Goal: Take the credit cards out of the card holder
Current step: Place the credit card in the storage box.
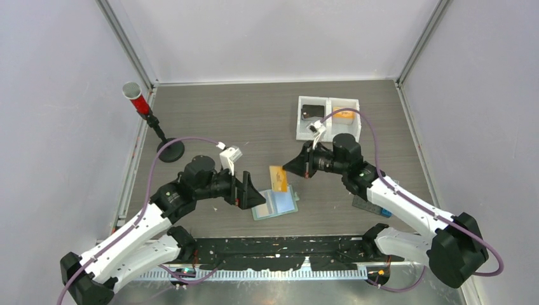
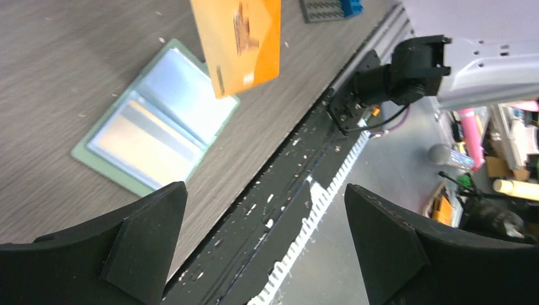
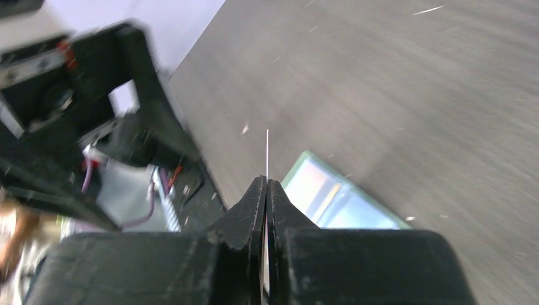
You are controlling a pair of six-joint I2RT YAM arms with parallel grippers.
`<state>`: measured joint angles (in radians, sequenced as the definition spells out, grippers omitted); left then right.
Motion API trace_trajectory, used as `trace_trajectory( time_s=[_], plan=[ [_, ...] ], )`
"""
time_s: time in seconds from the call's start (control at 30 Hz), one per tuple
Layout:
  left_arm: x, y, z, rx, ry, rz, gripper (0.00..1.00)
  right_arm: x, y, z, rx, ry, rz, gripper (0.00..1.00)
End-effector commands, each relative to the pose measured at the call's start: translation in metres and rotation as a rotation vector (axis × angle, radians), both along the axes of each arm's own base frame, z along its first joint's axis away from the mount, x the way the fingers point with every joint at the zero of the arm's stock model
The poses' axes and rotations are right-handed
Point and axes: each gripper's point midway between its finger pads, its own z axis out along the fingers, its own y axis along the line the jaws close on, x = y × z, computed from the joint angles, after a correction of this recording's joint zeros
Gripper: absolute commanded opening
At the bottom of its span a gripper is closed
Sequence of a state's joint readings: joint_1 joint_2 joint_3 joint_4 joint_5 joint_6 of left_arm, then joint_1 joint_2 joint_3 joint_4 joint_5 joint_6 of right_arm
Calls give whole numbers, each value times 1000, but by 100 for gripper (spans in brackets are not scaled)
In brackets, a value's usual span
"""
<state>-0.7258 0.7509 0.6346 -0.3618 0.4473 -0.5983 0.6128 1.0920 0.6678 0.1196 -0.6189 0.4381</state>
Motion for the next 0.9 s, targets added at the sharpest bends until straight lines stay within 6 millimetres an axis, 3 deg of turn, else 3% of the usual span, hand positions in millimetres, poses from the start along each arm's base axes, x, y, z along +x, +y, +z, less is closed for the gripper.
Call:
trace_trajectory(
  time_s=[0.0,0.17,0.23,0.43,0.53,0.87],
  plan=[
    [13,24,8,124,-57,100,99,67,-34,25,91,-43,-379,5],
    [15,49,12,250,-92,152,99,129,-87,41,104,-105,-710,5],
    [19,62,14,293,-132,193,99,156,-122,51,103,-146,-908,5],
    [28,96,10,402,-223,296,99,200,-199,62,175,-200,-1297,5],
    [29,100,8,406,-248,306,99,217,-229,54,226,-170,-1454,5],
    [18,112,-2,432,-240,305,99,256,-279,40,331,-183,-1735,5]
  ],
)
